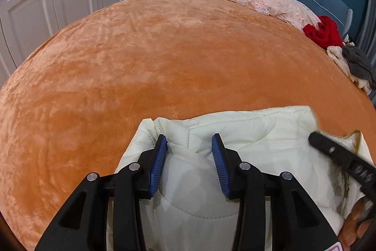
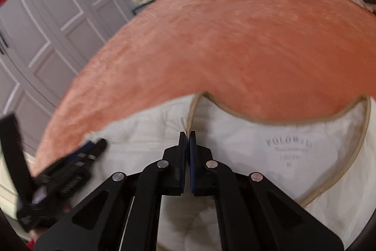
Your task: Fold large clothes
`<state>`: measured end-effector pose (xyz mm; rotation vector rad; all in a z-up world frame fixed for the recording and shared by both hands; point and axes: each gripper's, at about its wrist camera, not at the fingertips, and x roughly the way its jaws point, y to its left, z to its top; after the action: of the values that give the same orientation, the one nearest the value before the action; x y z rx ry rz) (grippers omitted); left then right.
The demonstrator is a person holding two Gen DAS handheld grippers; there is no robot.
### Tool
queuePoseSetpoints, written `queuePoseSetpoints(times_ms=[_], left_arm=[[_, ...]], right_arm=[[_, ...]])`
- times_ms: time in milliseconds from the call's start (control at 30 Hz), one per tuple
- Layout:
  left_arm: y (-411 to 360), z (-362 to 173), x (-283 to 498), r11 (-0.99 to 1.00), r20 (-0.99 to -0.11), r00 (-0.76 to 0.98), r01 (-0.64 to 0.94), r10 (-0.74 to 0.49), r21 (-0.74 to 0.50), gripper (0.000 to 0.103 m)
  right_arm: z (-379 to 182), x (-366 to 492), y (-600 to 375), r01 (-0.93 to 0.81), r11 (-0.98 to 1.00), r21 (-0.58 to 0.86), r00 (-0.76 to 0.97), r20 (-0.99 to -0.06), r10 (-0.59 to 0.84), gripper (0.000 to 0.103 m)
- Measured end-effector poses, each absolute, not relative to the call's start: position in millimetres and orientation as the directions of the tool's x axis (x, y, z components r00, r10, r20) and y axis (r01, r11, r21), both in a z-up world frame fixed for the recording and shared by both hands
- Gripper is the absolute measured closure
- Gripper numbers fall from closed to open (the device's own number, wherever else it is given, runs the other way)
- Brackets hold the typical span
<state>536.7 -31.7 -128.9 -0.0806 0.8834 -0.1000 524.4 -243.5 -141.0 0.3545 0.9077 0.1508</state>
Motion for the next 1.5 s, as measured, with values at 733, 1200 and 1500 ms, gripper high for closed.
queuePoseSetpoints(times_ms=[733, 1200, 1500], left_arm=[[-69, -71, 515, 0.965, -0.742, 0.622, 0.218, -0.252, -0.145, 0.052], [-273, -101, 525, 0.829, -0.815, 0.294, 0.437, -0.499, -0.350, 0.031], [-299, -116, 516, 0.864, -0.845, 0.399, 0.483, -0.358, -0.138, 0.103]], right_arm=[[-79, 415, -387, 0.291, 0.870, 0.398, 0.750, -0.659, 0.051, 0.086], [-127, 390, -480, 0.407, 0.746, 0.527, 0.713, -0.694, 0.102, 0.088], [-133, 395, -477, 0.402, 0.779, 0.481, 0.705, -0.705, 0.073, 0.089]])
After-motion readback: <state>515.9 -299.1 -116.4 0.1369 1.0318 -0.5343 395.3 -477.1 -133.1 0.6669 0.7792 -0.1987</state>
